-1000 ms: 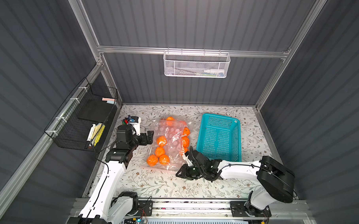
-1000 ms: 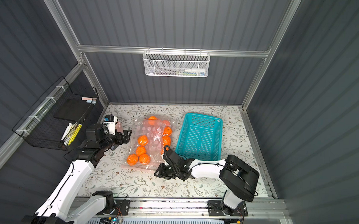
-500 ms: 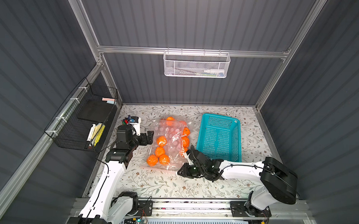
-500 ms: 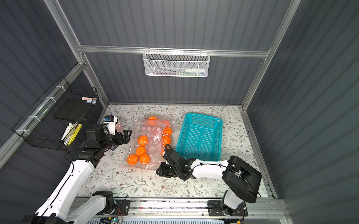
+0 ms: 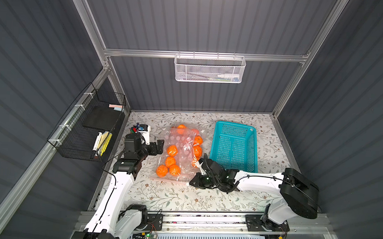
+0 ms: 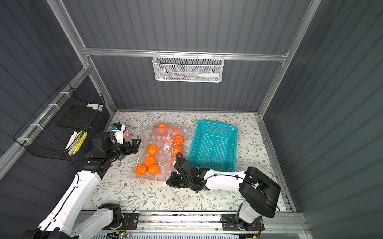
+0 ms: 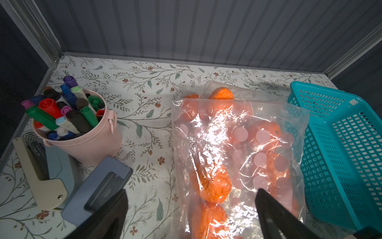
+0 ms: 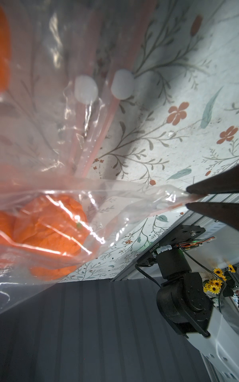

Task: Open the zip-top bag and take out the orange
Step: Unzip the zipper on the zipper food storage bag.

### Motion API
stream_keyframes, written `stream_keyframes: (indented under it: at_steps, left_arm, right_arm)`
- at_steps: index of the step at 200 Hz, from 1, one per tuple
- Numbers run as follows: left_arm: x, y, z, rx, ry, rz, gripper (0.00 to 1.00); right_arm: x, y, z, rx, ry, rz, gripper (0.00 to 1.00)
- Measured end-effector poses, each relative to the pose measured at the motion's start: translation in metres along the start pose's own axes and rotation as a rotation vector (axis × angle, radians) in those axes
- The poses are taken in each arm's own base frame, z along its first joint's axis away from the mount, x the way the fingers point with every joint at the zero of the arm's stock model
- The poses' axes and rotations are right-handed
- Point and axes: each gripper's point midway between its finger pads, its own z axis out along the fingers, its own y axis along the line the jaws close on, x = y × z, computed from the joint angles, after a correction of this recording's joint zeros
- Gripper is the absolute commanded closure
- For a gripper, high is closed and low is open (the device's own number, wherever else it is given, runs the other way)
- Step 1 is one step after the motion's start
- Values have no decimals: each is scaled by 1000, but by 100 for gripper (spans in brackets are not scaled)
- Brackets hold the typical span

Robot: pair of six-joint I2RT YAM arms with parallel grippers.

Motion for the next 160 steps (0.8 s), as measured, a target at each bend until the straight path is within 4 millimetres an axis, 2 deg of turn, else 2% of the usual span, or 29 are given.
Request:
stream_keyframes:
  at_steps: [22,64,85,104,131,145,160]
  left_arm:
    - [0,0,0,0,0,0,3]
    - [0,0,0,1,-1,4,4]
    - [-6,-9,-2,41,-11,25,12]
    - [-20,-33,-8,117,-39,79,14]
    - [-37,-84,-29,248,-121,236,15]
    - [-43,-108,-49,316,-191,327,17]
    - [-46,-127,-65,372,-244,405,18]
  right_arm:
    - [-2,4,0,-16,-7,2,100]
    - [-18,22,-5,-76,-34,29,100]
    - [-38,33,-14,-118,-52,69,100]
    - [-71,42,-30,-162,-95,116,100]
    - [-121,52,-59,-238,-172,189,100]
    - [-138,58,-72,-276,-186,217,100]
    - [-147,69,-80,-315,-180,232,100]
